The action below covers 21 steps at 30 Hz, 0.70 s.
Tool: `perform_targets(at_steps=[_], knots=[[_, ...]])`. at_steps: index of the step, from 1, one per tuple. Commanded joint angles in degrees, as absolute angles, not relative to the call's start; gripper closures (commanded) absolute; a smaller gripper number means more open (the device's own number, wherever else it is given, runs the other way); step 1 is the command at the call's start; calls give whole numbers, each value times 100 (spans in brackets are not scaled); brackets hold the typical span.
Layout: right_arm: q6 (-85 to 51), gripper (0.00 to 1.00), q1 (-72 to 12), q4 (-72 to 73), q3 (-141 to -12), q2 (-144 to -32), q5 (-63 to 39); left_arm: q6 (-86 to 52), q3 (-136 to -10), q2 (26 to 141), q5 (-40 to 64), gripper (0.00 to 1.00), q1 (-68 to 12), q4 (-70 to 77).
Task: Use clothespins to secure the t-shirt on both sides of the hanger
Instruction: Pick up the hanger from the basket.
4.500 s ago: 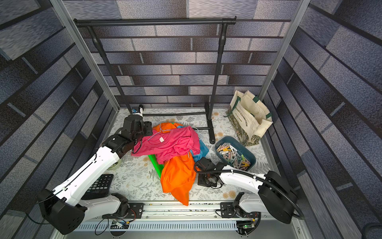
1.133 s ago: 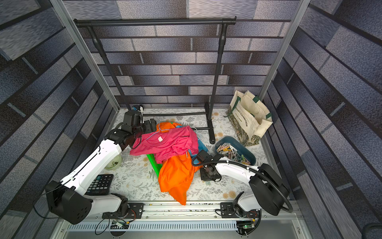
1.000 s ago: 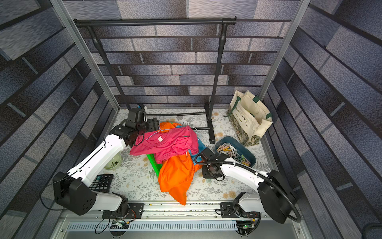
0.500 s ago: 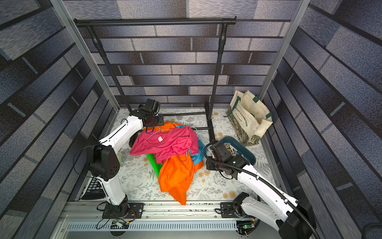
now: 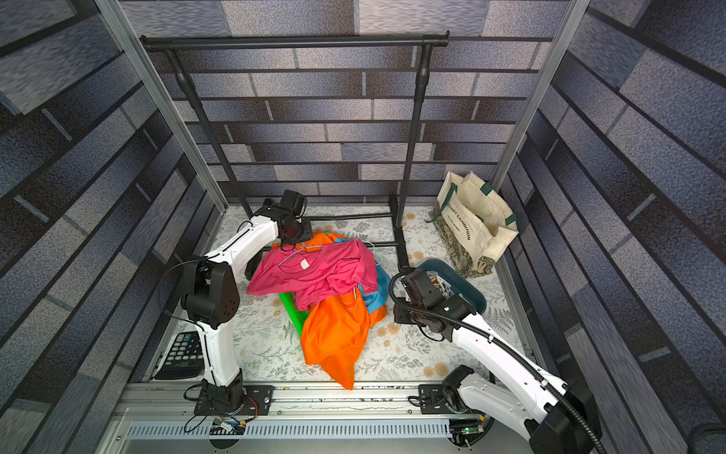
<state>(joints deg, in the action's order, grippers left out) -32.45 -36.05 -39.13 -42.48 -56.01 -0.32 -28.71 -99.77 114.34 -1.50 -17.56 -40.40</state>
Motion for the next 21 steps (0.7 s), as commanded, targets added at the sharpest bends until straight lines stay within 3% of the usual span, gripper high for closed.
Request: perform_targets(at_steps=[1, 4, 6, 10, 18, 21], knots=[[-3168, 91, -3533, -3911, -4178, -5591, -79, -3149, -10178, 11540, -142, 68, -1718, -4280], [-3153, 91, -3517, -3908, -4157, -5582, -88, -3238, -10109, 11540, -185, 60, -1680, -4259], [-3151, 92, -3500, -3894, -4149, -5567, -88, -3280, -10017, 11507, -121, 61, -1657, -4159], [-3153, 92, -3481, -3867, -4149, -5518, -72, -3364, -9947, 11511, 70, 81, -1648, -3971], [-3139, 92, -3428, -3902, -4168, -5458, -29, -3479, -9967, 11517, 178, 100, -1656, -3886], [-3160, 92, -3419, -3902, -4179, -5442, -44, -3493, -9929, 11382, 165, 100, -1660, -3860]])
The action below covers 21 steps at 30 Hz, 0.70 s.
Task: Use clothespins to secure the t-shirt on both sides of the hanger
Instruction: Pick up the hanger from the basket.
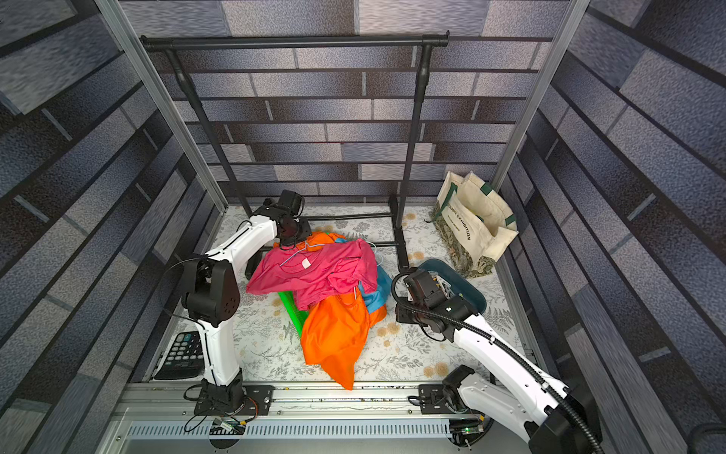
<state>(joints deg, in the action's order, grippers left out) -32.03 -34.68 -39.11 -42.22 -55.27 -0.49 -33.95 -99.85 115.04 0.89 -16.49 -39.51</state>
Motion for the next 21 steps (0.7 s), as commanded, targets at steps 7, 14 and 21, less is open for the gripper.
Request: perform_targets(at_steps=[7, 14, 21], knots=[[-3168, 92, -3418, -3967, -4261, -5358, -29, -3407, -9793, 10767, 230, 100, -1661, -3790], [-2961, 92, -3404, -4171, -4687, -5287, 18, -2839, -9706, 9910, 88, 100, -1871, -3858], [-2802, 92, -3378, -4236, -5092, -5213, 87, -2334, -9218, 8889, -342, 100, -2220, -3667]])
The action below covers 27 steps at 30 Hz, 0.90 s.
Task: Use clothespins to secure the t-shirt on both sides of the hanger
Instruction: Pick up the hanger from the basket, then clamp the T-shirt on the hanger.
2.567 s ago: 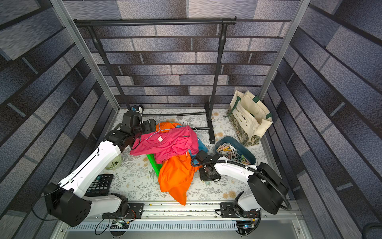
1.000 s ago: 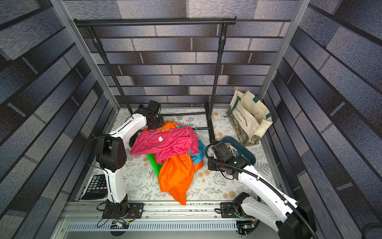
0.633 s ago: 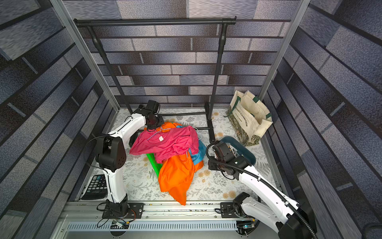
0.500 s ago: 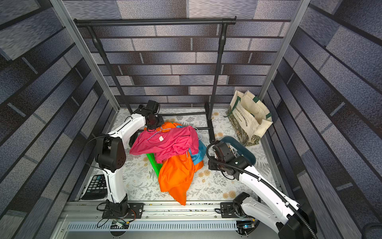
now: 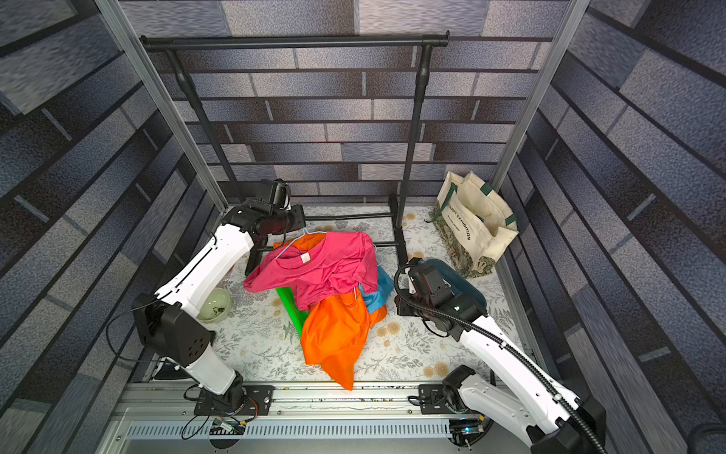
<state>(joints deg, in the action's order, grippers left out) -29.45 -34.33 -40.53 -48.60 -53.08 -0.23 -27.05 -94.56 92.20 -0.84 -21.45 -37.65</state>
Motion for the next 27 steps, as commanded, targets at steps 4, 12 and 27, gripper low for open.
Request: perform_targets(at_steps=[4, 12, 27], knots=[[-2665, 92, -3349, -4219, -5362, -5167, 218, -2098, -8988, 8372, -709, 100, -2573, -3343], [-2512, 95, -3300, -4387, -6054, -5434, 307, -1386, -8735, 8007, -2379, 100, -3910, -2714], [-2308, 99, -3283, -4515, -7114, -5602, 97, -665, -8827, 7800, -1109, 100, -4262, -2739]])
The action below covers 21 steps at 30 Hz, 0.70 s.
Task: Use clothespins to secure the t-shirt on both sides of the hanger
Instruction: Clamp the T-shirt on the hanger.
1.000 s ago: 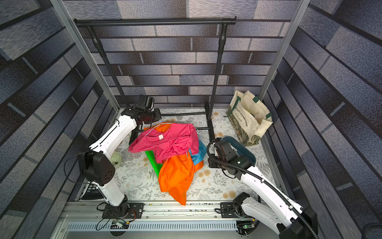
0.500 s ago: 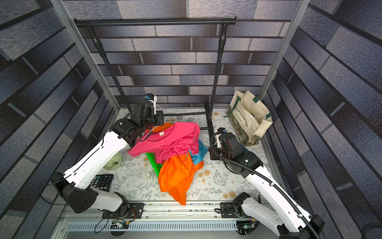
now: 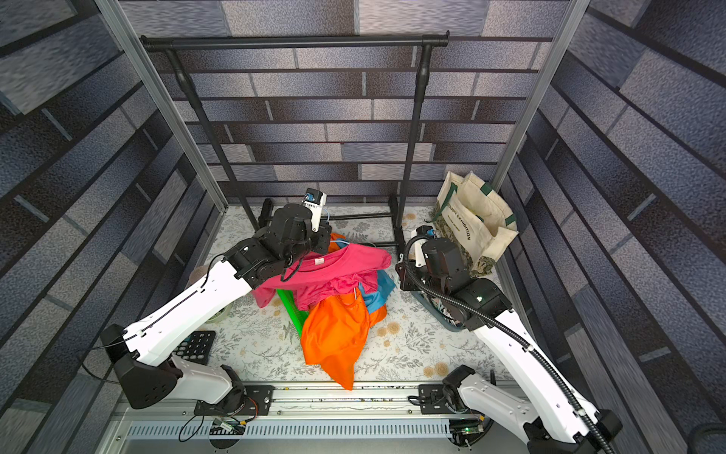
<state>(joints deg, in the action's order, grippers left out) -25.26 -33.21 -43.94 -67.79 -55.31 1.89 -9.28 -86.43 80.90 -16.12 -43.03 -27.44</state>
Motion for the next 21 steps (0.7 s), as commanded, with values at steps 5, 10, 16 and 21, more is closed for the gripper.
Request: perform_targets(at_steps=[5, 10, 16, 21], knots=[[-1838, 100, -3278, -4303, -7659, -5857, -312, -641, -8944, 7447, -672, 100, -4083, -2725], [-1317, 100, -3281, -4227, -8405, -6140, -613, -634, -9286, 7143, -454, 100, -3756, -2906], [-929, 100, -3277, -4108, -9217, -6480, -1022, -407, -9990, 7035, -316, 100, -3563, -3023], [-1023, 100, -3273, -3697, -9752, -6670, -1767, -374, -10447, 7060, -214, 100, -3528, -3131]])
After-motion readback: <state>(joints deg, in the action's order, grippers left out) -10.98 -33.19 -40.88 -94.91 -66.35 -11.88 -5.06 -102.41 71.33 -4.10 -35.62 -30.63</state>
